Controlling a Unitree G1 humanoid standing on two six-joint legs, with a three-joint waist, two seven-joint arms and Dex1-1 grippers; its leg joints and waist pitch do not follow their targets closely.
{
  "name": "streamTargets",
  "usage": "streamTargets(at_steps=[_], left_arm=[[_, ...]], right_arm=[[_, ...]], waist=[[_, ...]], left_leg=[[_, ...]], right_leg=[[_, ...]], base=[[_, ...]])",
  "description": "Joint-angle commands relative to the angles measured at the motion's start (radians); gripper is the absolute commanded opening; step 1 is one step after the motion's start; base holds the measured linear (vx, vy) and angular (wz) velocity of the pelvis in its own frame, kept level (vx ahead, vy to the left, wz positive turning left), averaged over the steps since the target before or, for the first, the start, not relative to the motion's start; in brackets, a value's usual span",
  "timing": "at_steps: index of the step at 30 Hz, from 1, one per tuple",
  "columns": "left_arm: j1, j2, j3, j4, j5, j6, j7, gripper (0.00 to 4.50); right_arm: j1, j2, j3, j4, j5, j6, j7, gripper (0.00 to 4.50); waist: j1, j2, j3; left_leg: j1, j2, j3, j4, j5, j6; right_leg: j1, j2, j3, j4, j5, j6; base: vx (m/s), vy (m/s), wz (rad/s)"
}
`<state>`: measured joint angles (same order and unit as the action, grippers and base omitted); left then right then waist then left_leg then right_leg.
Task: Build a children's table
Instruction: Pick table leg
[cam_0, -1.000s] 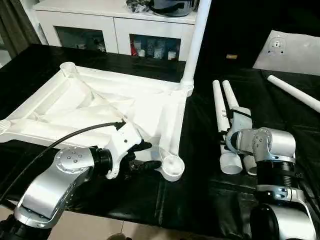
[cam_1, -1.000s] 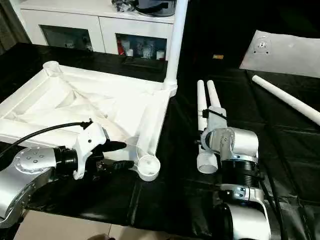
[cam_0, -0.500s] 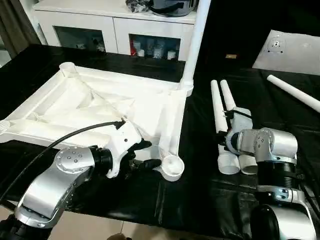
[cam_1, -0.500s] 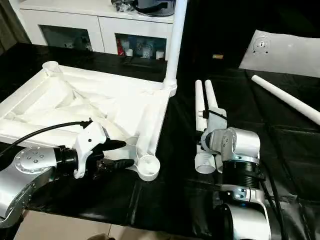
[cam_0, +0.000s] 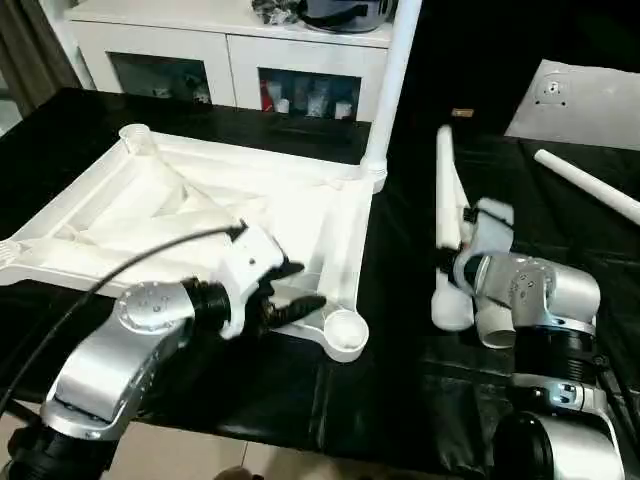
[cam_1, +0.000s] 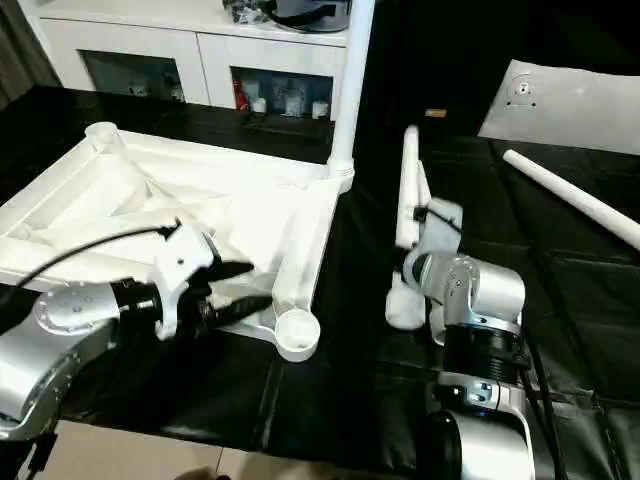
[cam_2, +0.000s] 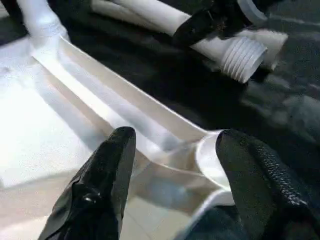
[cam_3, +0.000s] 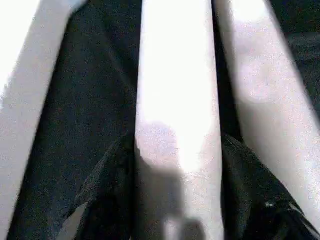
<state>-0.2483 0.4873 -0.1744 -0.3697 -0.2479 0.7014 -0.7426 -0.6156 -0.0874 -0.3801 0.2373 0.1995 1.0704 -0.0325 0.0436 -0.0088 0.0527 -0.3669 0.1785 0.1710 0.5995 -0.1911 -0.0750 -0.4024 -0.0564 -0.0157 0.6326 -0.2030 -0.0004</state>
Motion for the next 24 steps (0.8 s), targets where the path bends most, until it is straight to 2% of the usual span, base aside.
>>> streamTargets(at_steps=[1, 2, 3, 4, 7, 8, 9, 11, 12, 14, 16, 18, 20, 22, 24], left_arm=[[-0.019, -0.012, 0.015, 0.017, -0.007, -0.007, 0.022, 2.95], [-0.026, -0.018, 0.018, 0.024, -0.007, -0.012, 0.030, 2.95], [-0.047, -0.038, 0.029, 0.042, -0.006, -0.017, 0.053, 2.95], [-0.053, -0.045, 0.033, 0.047, -0.007, -0.017, 0.059, 2.95], [-0.098, -0.104, 0.069, 0.070, -0.028, -0.008, 0.107, 2.95], [-0.118, -0.133, 0.092, 0.079, -0.050, 0.004, 0.126, 2.95], [-0.148, -0.176, 0.130, 0.092, -0.086, 0.030, 0.155, 3.12], [-0.160, -0.193, 0.147, 0.097, -0.102, 0.041, 0.164, 3.32], [-0.194, -0.217, 0.171, 0.116, -0.126, 0.054, 0.180, 3.42], [-0.252, -0.258, 0.207, 0.160, -0.149, 0.060, 0.217, 3.56], [-0.302, -0.293, 0.242, 0.197, -0.175, 0.068, 0.244, 3.73], [-0.379, -0.345, 0.309, 0.241, -0.250, 0.095, 0.275, 3.75], [-0.405, -0.364, 0.334, 0.258, -0.276, 0.103, 0.292, 3.75], [-0.476, -0.423, 0.412, 0.302, -0.378, 0.132, 0.344, 3.75], [-0.497, -0.440, 0.433, 0.312, -0.412, 0.145, 0.356, 3.75]], right_arm=[[-0.001, 0.004, -0.031, -0.033, 0.029, -0.059, 0.015, 1.87], [0.000, 0.003, -0.031, -0.039, 0.036, -0.083, 0.029, 1.87], [0.017, 0.004, -0.006, -0.077, 0.039, -0.162, 0.066, 1.87], [0.022, 0.006, 0.000, -0.089, 0.040, -0.183, 0.075, 1.87], [0.026, 0.040, -0.035, -0.150, 0.109, -0.217, 0.130, 1.87], [0.031, 0.049, -0.038, -0.172, 0.135, -0.228, 0.160, 1.87], [0.039, 0.061, -0.038, -0.203, 0.170, -0.245, 0.197, 1.87], [0.044, 0.068, -0.036, -0.216, 0.188, -0.255, 0.217, 1.87], [0.062, 0.082, -0.012, -0.267, 0.248, -0.262, 0.299, 1.87], [0.091, 0.089, 0.028, -0.334, 0.332, -0.266, 0.420, 1.87], [0.106, 0.090, 0.047, -0.360, 0.379, -0.257, 0.485, 1.87], [0.121, 0.074, 0.088, -0.369, 0.392, -0.259, 0.550, 1.86], [0.127, 0.073, 0.096, -0.376, 0.408, -0.252, 0.575, 1.86], [0.149, 0.077, 0.111, -0.401, 0.470, -0.229, 0.639, 1.86], [0.161, 0.073, 0.122, -0.415, 0.491, -0.221, 0.664, 1.86]], waist=[[0.001, 0.004, -0.066], [0.002, 0.004, -0.067], [0.003, 0.011, -0.067], [0.004, 0.007, -0.068], [0.004, 0.009, -0.067], [0.005, 0.015, -0.068], [0.003, 0.011, -0.068], [0.007, 0.009, -0.067], [0.005, 0.016, -0.068], [0.012, 0.012, -0.069], [0.018, 0.014, -0.069], [0.021, 0.008, -0.069], [0.024, 0.005, -0.065], [0.028, 0.001, -0.066], [0.032, -0.002, -0.066]], left_leg=[[0.011, 0.024, -0.001, -0.062, -0.096, -0.053], [0.012, 0.024, -0.002, -0.062, -0.096, -0.052], [0.011, 0.024, -0.003, -0.062, -0.096, -0.050], [0.012, 0.025, -0.002, -0.060, -0.096, -0.045], [0.011, 0.024, -0.003, -0.061, -0.093, -0.033], [0.009, 0.025, -0.006, -0.062, -0.096, -0.031], [0.009, 0.025, -0.002, -0.060, -0.103, -0.031], [0.007, 0.025, -0.006, -0.062, -0.094, -0.022], [0.008, 0.025, -0.005, -0.059, -0.110, -0.021], [0.006, 0.023, -0.005, -0.058, -0.107, -0.001], [0.007, 0.026, -0.009, -0.059, -0.096, 0.012], [0.007, 0.027, -0.009, -0.059, -0.096, 0.009], [0.004, 0.026, -0.007, -0.058, -0.101, 0.010], [0.006, 0.026, -0.007, -0.056, -0.105, 0.016], [0.002, 0.026, -0.008, -0.057, -0.095, 0.023]], right_leg=[[0.049, -0.049, 0.034, -0.065, -0.065, -0.150], [0.049, -0.049, 0.033, -0.065, -0.065, -0.151], [0.050, -0.050, 0.032, -0.064, -0.061, -0.154], [0.049, -0.050, 0.033, -0.066, -0.051, -0.154], [0.052, -0.049, 0.033, -0.065, -0.033, -0.165], [0.054, -0.050, 0.032, -0.063, -0.028, -0.172], [0.054, -0.049, 0.033, -0.064, -0.025, -0.177], [0.057, -0.051, 0.031, -0.065, -0.020, -0.185], [0.055, -0.050, 0.031, -0.068, -0.021, -0.188], [0.061, -0.050, 0.032, -0.069, -0.016, -0.190], [0.060, -0.054, 0.030, -0.069, -0.016, -0.198], [0.061, -0.056, 0.029, -0.070, -0.043, -0.207], [0.059, -0.057, 0.030, -0.074, -0.069, -0.214], [0.059, -0.059, 0.030, -0.075, -0.086, -0.217], [0.060, -0.060, 0.029, -0.076, -0.088, -0.215]], base=[[0.000, 0.000, 0.00], [0.000, 0.000, 0.00], [0.000, 0.000, 0.00], [0.000, 0.000, 0.00], [0.000, 0.000, 0.00], [0.000, 0.000, 0.00], [0.000, 0.000, 0.00], [0.000, 0.000, 0.00], [0.000, 0.000, 0.00], [0.000, 0.000, 0.00], [0.000, 0.000, 0.00], [0.000, 0.000, 0.00], [0.000, 0.000, 0.00], [0.000, 0.000, 0.00], [0.000, 0.000, 0.00]])
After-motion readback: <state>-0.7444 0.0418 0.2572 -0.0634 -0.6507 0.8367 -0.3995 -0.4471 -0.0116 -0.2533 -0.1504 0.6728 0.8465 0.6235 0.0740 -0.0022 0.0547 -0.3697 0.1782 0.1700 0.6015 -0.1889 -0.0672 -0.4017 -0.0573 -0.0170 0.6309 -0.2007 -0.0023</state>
